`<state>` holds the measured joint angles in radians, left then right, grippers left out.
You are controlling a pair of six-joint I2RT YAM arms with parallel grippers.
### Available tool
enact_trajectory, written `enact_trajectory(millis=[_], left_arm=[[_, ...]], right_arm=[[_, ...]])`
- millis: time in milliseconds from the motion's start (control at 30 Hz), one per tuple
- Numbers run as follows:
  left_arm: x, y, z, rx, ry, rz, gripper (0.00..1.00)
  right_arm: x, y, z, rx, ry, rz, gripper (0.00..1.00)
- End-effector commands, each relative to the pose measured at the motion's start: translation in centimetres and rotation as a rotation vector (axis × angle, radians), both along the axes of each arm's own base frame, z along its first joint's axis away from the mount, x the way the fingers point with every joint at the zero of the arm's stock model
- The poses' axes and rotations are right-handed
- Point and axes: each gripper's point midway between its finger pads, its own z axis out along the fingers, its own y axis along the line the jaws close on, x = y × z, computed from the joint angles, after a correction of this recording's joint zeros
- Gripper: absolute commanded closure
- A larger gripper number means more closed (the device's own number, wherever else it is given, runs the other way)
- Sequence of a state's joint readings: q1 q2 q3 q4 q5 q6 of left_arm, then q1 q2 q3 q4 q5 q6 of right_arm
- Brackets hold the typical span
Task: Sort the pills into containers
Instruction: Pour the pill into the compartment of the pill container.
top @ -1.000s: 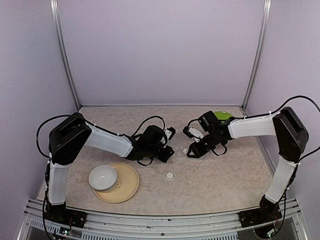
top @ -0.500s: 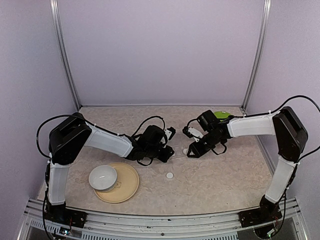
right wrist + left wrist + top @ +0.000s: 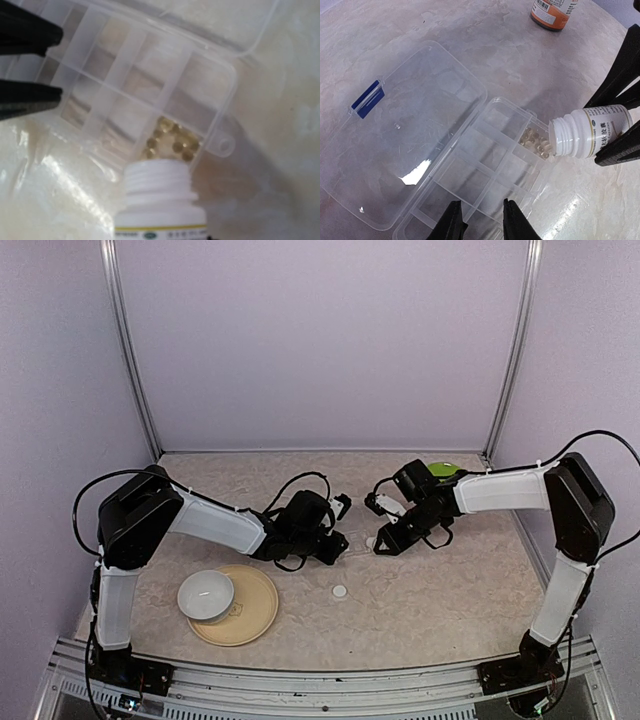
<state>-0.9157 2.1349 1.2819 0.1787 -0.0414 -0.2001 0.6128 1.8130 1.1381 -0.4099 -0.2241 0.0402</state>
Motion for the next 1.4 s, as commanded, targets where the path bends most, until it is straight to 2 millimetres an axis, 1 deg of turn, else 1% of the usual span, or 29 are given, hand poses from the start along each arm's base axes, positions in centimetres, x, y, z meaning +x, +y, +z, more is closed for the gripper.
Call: enact_trajectory(millis=[0,400,700,1033,1167,1367], left_arm=[[-0.9,1.2,-3.6,0.090,0.067,-0.005,0.72],[-0.8,1.3,-3.6,0.092,0.068,-0.003,0.72],[-0.8,1.2,-3.6,0.091,0.067,-0.005,0.72],[-0.9,1.2,-3.7,0.092,0.069,-0.005,0.72],[-0.9,1.2,-3.7,0.092,0.070,-0.007,0.72],[-0.9,1.2,-3.6,0.091,0.068,-0.006,0.72]], right_arm=[[-0.9,-0.1,-1.3,-0.023,0.018,0.026,1.00],[-1.3,0.2,-2.0,0.012,-0.053,0.050,1.00],[-1.7,1.2,-1.3,0.087,-0.144,0.064,1.00],[-1.7,1.2,-1.0,0.146,-0.250,0.054,1.00],[-1.8,1.2,-1.2,0.175,-0.287,0.057,1.00],[-1.5,1.4,-0.9,0.223,-0.348,0.055,1.00]])
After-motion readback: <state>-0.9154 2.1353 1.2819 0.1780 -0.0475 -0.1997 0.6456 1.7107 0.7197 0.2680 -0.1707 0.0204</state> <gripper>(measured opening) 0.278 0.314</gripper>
